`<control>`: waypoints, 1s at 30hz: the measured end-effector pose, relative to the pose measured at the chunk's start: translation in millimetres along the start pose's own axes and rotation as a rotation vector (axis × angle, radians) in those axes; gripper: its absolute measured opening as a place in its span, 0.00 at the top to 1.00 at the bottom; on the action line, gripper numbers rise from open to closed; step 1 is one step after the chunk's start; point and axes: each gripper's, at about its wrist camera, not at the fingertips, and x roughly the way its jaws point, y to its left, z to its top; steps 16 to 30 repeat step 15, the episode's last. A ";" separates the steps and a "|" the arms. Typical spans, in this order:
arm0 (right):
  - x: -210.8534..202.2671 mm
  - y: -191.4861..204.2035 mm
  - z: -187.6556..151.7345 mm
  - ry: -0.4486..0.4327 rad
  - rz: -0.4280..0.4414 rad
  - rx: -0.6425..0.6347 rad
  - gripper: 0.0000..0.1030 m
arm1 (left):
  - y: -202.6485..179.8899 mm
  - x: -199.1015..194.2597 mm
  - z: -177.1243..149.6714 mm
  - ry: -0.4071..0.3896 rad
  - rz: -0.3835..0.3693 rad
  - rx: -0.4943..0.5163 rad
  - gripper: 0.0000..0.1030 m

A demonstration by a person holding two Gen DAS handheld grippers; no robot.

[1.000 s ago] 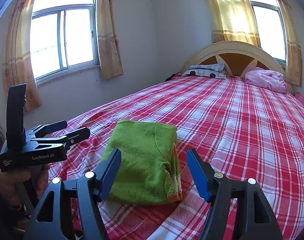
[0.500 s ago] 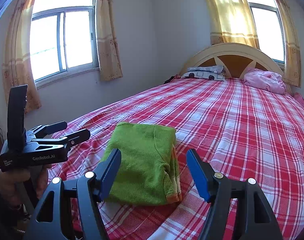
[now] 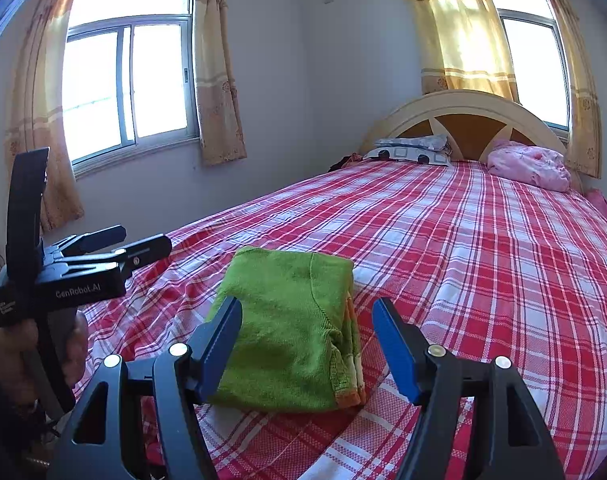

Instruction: Fold small clothes

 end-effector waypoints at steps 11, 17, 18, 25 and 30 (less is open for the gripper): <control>-8.8 6.5 2.3 -0.039 0.011 -0.022 0.33 | 11.7 5.4 -3.9 -0.003 0.067 -0.025 0.00; -5.4 6.9 0.2 -0.025 0.014 -0.020 0.33 | 9.7 6.1 -4.7 -0.009 0.057 -0.017 0.00; -5.4 6.9 0.2 -0.025 0.014 -0.020 0.33 | 9.7 6.1 -4.7 -0.009 0.057 -0.017 0.00; -5.4 6.9 0.2 -0.025 0.014 -0.020 0.33 | 9.7 6.1 -4.7 -0.009 0.057 -0.017 0.00; -5.4 6.9 0.2 -0.025 0.014 -0.020 0.33 | 9.7 6.1 -4.7 -0.009 0.057 -0.017 0.00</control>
